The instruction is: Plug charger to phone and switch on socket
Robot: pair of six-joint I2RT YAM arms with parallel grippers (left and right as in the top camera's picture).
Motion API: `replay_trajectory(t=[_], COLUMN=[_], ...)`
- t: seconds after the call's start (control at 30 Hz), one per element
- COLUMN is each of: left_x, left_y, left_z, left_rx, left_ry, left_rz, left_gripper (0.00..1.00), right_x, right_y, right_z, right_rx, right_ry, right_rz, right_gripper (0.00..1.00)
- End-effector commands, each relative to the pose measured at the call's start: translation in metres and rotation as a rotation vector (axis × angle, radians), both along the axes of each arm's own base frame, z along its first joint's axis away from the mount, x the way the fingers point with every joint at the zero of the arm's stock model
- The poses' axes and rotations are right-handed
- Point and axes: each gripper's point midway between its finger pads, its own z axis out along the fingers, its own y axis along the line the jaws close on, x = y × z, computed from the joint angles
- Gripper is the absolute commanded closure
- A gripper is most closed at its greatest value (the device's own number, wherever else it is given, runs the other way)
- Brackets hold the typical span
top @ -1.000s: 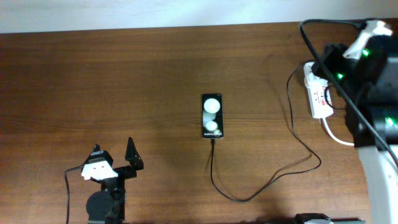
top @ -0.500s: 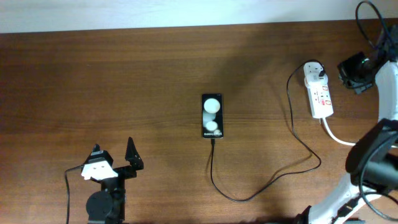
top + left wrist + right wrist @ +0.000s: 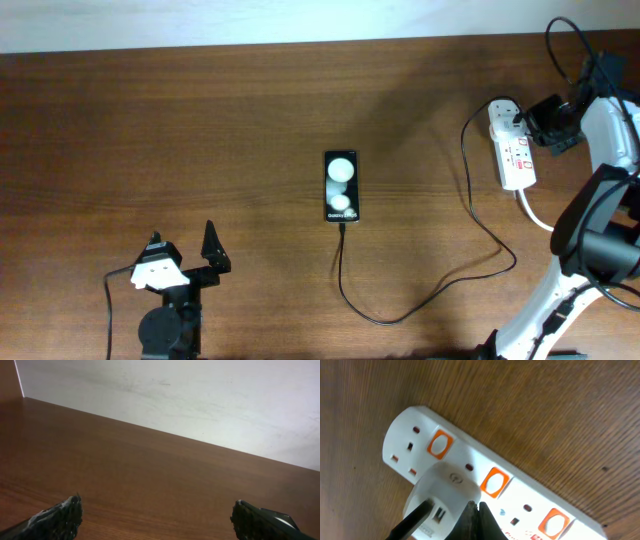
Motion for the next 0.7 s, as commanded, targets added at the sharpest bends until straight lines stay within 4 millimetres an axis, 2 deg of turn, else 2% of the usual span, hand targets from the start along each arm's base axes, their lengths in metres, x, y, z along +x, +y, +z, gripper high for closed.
replay_trajectory(t=[0.0,0.07,0.3,0.33,0.43,0.5,0.57,0.6,0.63,0.67], left_x=[0.0,0.0,0.0,0.0,0.0,0.0,0.0,0.0,0.0,0.0], left_y=[-0.001,-0.001,-0.001,-0.001,-0.001,-0.001,-0.001,-0.001,-0.001,-0.001], left_z=[-0.003,-0.003,-0.003,-0.003,-0.003,-0.003,-0.003,-0.003,-0.003,-0.003], left_rx=[0.018,0.018,0.018,0.018,0.018,0.018,0.018,0.018,0.018,0.018], left_ry=[0.005,0.004,0.004,0.004,0.004,0.004,0.004,0.004,0.004,0.004], left_rz=[-0.006,-0.006,-0.006,-0.006,-0.006,-0.006,-0.006,-0.006,-0.006,-0.006], left_gripper=[0.01,0.01,0.01,0.01,0.01,0.01,0.01,0.01,0.01,0.01], right_x=[0.004,0.004,0.014,0.012,-0.001,-0.006,-0.022,-0.038,-0.05,-0.066], right_y=[0.004,0.004,0.001,0.006,0.036,0.044,0.036,0.022,0.009,-0.009], right_z=[-0.015,-0.023,-0.02,-0.026,-0.063,-0.067,-0.059,-0.05,-0.036,0.0], right_rx=[0.01,0.013,0.001,0.013,0.059,0.057,0.032,-0.013,-0.058,-0.142], right_ry=[0.03,0.042,0.003,0.02,0.142,0.17,0.215,0.264,0.292,0.3], right_rz=[-0.015,-0.015,-0.018,-0.01,0.041,0.087,0.137,0.107,0.082,0.06], right_gripper=[0.96,0.96,0.96,0.96,0.96,0.96,0.96,0.96,0.96,0.96])
